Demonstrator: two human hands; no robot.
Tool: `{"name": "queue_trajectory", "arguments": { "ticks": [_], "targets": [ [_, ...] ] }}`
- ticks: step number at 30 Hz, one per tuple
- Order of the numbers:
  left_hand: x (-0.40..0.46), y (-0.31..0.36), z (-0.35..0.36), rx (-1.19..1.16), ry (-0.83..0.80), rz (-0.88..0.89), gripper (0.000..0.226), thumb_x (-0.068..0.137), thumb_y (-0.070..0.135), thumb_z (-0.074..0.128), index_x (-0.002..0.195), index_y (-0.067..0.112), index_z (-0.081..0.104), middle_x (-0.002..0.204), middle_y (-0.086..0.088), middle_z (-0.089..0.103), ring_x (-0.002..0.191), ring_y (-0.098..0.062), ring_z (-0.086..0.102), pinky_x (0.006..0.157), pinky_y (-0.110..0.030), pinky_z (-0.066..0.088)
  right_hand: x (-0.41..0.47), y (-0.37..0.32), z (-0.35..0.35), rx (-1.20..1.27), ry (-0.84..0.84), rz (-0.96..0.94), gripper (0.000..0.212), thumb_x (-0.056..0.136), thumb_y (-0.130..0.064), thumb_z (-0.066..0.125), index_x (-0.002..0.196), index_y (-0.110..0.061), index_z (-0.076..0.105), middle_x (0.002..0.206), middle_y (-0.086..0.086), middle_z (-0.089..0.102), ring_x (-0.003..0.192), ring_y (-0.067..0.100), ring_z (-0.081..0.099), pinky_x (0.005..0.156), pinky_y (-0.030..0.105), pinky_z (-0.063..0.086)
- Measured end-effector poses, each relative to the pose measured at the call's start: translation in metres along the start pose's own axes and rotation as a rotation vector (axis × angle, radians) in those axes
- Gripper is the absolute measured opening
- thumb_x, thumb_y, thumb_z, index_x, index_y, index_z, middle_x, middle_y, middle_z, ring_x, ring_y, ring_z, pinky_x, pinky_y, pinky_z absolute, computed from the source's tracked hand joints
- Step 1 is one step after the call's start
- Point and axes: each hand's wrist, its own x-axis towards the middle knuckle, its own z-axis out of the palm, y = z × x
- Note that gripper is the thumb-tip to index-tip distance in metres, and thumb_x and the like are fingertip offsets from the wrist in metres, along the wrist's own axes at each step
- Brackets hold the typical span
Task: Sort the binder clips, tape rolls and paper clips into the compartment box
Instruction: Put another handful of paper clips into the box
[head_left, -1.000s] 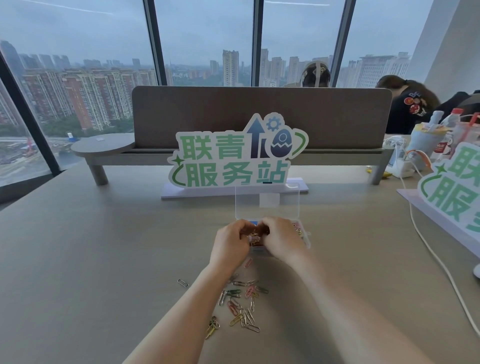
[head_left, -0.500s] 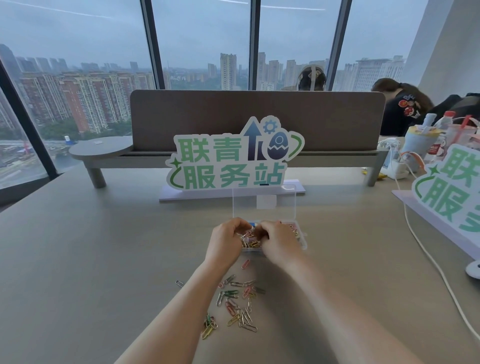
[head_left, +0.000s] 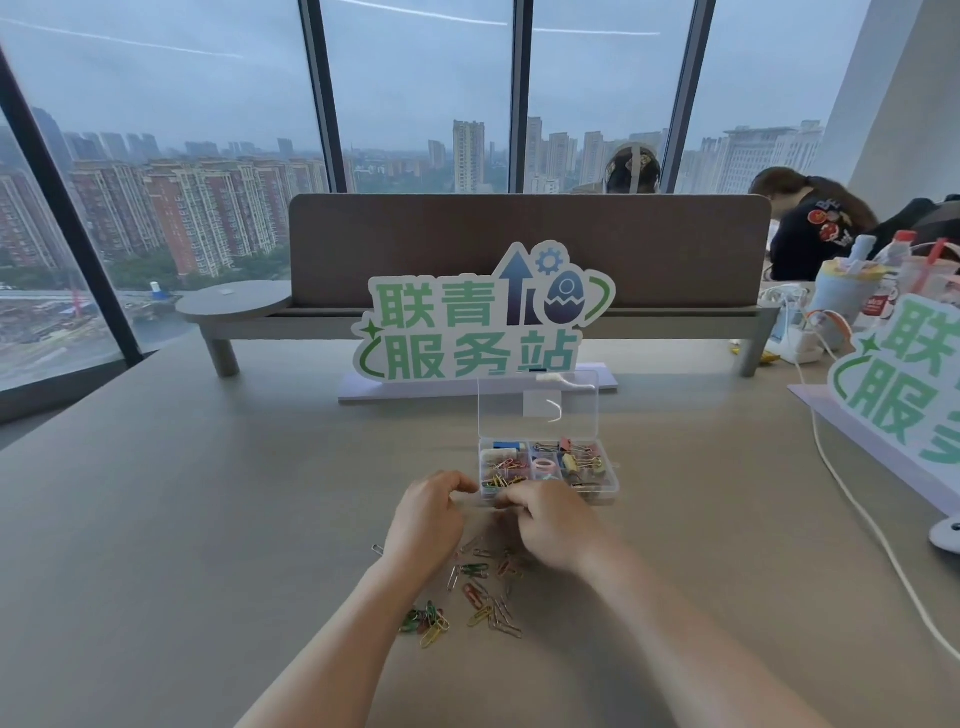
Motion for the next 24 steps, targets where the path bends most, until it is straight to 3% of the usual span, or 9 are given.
{"name": "queue_trajectory", "arguments": {
  "ticks": [3, 7, 15, 21, 24],
  "targets": [
    [-0.012, -0.006, -0.003, 0.115, -0.045, -0.035, 0.045, 0.085, 0.001, 0.042, 0.12, 0.02, 0.063, 0.127, -0.001, 0.06, 0.119, -0.022, 0.047, 0.1, -0.035, 0.038, -0.007, -0.005, 0.004, -0.083, -0.052, -0.023, 0.049, 0.087, -0.003, 0.04, 0.128, -0.018, 0.061, 0.132, 0.004, 0.062, 0.123, 0.023, 0.053, 0.104, 0.034, 0.043],
    [-0.027, -0.008, -0.005, 0.209, -0.064, -0.081, 0.047, 0.088, 0.008, 0.04, 0.13, 0.024, 0.054, 0.139, 0.004, 0.052, 0.13, -0.02, 0.041, 0.11, -0.035, 0.027, -0.016, -0.008, 0.009, -0.111, -0.049, -0.033, 0.052, 0.085, -0.002, 0.04, 0.131, -0.018, 0.059, 0.134, 0.002, 0.06, 0.125, 0.021, 0.052, 0.105, 0.036, 0.043],
    [-0.05, 0.007, -0.005, 0.06, -0.137, -0.04, 0.048, 0.088, -0.001, 0.041, 0.132, 0.013, 0.053, 0.139, -0.001, 0.051, 0.129, -0.018, 0.043, 0.106, -0.025, 0.03, -0.035, -0.014, 0.017, -0.149, -0.074, -0.018, 0.04, 0.078, -0.009, 0.036, 0.105, -0.015, 0.065, 0.109, 0.007, 0.069, 0.104, 0.029, 0.061, 0.088, 0.043, 0.051],
    [-0.062, 0.011, -0.026, 0.027, -0.153, -0.038, 0.042, 0.092, 0.009, 0.042, 0.129, 0.021, 0.057, 0.134, 0.0, 0.058, 0.124, -0.016, 0.051, 0.101, -0.025, 0.037, -0.046, -0.02, 0.007, -0.11, -0.037, -0.017, 0.051, 0.086, -0.004, 0.04, 0.13, -0.018, 0.059, 0.133, 0.004, 0.062, 0.124, 0.023, 0.053, 0.103, 0.033, 0.043],
    [-0.069, 0.003, -0.043, 0.14, -0.199, -0.043, 0.051, 0.089, 0.018, 0.046, 0.14, 0.024, 0.045, 0.148, 0.001, 0.042, 0.138, -0.018, 0.034, 0.112, -0.03, 0.027, -0.049, -0.016, 0.002, -0.126, -0.078, 0.023, 0.051, 0.085, -0.012, 0.045, 0.135, -0.018, 0.055, 0.136, 0.005, 0.058, 0.13, 0.024, 0.048, 0.1, 0.028, 0.04]
  ]
}}
